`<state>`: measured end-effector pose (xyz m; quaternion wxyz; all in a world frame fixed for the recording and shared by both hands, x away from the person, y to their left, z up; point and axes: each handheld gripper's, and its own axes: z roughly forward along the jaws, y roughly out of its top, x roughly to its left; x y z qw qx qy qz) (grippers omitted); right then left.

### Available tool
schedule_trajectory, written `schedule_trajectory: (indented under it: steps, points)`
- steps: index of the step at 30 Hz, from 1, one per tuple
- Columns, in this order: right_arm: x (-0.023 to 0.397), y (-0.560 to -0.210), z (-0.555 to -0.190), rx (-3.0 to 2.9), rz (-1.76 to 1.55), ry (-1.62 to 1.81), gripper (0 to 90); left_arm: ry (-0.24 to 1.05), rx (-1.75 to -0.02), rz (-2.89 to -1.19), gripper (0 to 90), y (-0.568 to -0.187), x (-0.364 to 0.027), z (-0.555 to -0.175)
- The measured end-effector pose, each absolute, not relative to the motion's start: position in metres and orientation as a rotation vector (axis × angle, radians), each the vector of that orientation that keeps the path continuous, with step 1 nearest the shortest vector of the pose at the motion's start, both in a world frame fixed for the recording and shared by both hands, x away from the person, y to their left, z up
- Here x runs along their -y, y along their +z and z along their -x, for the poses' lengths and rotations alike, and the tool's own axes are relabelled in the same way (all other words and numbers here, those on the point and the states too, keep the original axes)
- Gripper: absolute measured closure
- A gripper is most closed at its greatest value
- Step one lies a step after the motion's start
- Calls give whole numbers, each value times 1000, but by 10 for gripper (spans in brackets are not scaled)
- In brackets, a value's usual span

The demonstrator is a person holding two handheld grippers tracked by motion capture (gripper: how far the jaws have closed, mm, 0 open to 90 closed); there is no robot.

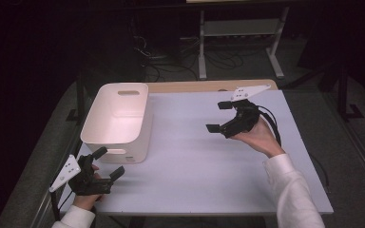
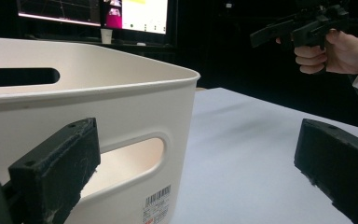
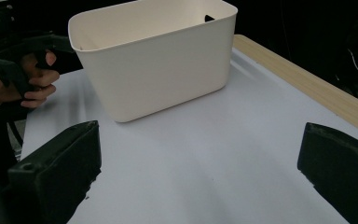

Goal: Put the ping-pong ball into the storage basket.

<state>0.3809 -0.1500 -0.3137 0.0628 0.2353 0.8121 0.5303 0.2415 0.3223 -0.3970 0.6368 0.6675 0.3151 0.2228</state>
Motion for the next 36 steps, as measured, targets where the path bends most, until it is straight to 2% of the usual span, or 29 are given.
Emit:
schedule_trajectory:
  steps: [36]
  points:
    - [205,-346,-344,-2325,-826,1626,0,513,-724,-1533,0,-397,-323,-242]
